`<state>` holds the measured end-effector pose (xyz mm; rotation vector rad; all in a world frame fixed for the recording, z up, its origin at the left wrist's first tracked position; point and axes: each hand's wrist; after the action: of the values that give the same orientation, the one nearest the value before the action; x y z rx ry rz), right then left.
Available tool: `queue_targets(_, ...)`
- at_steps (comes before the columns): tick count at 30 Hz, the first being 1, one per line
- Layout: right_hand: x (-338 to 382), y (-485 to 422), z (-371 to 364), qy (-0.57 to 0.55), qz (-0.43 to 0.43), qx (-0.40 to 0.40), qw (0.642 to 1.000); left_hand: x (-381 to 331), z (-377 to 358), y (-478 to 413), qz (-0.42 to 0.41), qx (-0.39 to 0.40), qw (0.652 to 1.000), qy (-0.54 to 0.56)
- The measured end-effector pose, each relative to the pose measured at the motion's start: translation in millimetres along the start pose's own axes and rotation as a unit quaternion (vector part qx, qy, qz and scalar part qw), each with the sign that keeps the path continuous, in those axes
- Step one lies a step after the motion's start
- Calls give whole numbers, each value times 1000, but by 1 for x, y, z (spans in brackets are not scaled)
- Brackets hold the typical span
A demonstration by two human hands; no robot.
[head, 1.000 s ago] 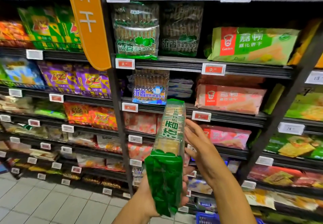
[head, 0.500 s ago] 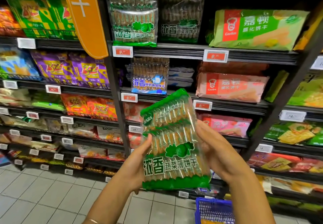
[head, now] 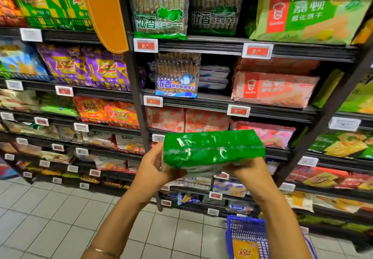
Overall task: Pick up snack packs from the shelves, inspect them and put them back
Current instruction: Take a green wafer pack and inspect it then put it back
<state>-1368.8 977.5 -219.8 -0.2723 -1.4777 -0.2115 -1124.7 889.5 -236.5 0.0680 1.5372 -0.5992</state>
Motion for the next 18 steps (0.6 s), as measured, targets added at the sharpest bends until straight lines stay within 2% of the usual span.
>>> queue_targets(2, -4, 2, 3, -1, -45, 19, 999, -2, 0, 3, 19, 21, 999, 42)
queue_targets(4, -12, 1, 5, -36, -90, 28, 995, -12, -4, 4, 46, 24, 998, 29)
queue_targets(9, -26, -2, -6, -189, -136, -37, 972, -34, -12, 2, 115, 117, 986, 20)
queue_targets(13, -27, -1, -9, -309, -193, -79, 928, -49, -8, 1, 141, 159, 975, 68)
queue_targets(17, -32, 0, -35, -385, -275, 16, 881, -58, -25, 3, 99, 196, 973, 66)
queue_targets(18, -33, 9, -42, -385, -284, 12, 878, -58, -31, 3, 93, 192, 975, 68)
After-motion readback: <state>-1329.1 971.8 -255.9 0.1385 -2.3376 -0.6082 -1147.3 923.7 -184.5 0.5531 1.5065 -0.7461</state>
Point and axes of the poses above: each hand's wrist, its own y-axis away from the middle knuckle, its own z-axis out of the back of the hand, x = y × z, and after that the axes turned 7 degrees about -z, right-handed
